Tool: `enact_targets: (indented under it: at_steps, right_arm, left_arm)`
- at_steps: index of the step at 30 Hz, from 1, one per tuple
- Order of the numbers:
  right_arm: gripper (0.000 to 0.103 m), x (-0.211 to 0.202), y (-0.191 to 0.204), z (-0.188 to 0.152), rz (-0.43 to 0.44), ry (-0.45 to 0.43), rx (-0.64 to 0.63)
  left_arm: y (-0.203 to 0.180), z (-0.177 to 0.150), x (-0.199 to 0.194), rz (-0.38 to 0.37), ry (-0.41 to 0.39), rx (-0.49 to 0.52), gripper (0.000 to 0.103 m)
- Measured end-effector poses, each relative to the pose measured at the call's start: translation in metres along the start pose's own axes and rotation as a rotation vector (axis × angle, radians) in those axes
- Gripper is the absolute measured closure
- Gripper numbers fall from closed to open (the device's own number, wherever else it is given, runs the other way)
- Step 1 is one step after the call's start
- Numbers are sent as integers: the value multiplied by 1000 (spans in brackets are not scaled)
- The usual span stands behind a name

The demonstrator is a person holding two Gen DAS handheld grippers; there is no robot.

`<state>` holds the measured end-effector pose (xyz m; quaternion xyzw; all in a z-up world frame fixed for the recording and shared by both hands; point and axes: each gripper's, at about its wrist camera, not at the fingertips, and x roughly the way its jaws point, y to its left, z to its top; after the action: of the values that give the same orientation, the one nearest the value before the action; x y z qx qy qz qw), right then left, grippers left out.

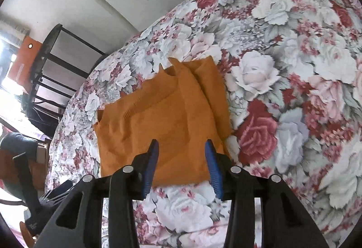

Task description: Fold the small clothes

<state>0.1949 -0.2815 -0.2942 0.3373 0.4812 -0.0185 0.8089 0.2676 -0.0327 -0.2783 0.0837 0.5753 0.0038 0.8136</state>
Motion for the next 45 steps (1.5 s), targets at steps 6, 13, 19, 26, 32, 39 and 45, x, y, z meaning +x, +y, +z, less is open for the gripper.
enact_targets:
  at_steps: [6,13,19,26,32,39,45]
  right_arm:
    - [60,34,-4,6,37,88,53]
    - [61,71,-35,6,63,216,199]
    - [48,30,-26,31,60,44,107]
    - [43,34,-49,40,-4,29,131]
    - [43,42,-53,39,-5,30,122]
    - [44,61,-62,43,6,-13,121]
    - [64,64,-38,42,23,-22,-6]
  left_arm:
    - [-30,23,46,8,58,83,5]
    - [-26,30,117,-52,248,42,4]
    - [-1,54,83,-88,96,-15,4]
    - [9,59,96,-140,90,-70,5]
    - [-19,58,94,-132,57,19,5]
    - [-46,52,105,-82,69,55,5]
    - [-44,47,105,-84,29,26,4]
